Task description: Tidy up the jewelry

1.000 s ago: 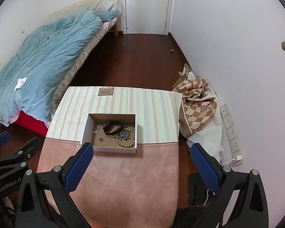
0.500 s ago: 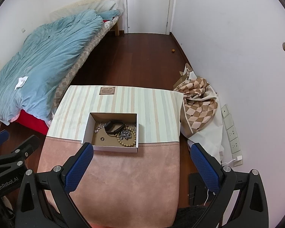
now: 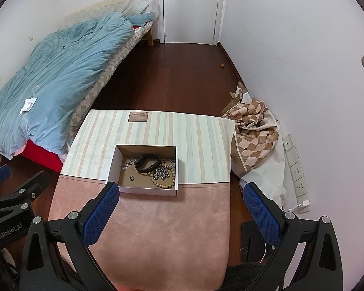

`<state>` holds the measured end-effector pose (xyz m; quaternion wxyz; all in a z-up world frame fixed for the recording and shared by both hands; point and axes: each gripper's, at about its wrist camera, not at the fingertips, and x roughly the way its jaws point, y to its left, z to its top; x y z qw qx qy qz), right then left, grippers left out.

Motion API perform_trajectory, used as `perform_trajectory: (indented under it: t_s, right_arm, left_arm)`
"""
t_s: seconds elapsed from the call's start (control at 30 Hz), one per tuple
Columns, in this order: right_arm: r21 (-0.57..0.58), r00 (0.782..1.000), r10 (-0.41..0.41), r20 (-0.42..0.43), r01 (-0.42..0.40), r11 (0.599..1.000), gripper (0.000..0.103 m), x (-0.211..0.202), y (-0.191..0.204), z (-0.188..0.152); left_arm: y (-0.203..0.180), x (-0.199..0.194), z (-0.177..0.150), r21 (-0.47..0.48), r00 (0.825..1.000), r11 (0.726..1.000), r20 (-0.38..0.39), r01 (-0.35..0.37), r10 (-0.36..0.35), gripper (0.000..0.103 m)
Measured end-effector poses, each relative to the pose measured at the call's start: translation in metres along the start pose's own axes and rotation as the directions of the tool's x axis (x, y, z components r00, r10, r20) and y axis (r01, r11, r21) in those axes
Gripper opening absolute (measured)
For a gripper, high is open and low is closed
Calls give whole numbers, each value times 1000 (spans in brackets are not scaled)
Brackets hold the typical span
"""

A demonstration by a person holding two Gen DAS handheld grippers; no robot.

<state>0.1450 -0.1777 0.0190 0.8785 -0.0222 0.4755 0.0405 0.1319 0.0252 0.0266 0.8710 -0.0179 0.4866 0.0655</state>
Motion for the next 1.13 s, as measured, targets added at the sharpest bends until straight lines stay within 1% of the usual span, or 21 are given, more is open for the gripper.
perform_trajectory:
  t_s: [0.9, 1.13]
  right_arm:
    - [-3, 1000, -1, 7, 1, 1000, 103, -4, -5, 2]
    - [-3, 1000, 0, 5, 0, 1000, 103, -4, -6, 3]
  left_arm:
    - [-1, -1, 0, -4, 1000, 1000, 0, 0, 0, 102]
    - [-3, -4, 0, 6, 1000, 1000, 9, 21, -21, 102]
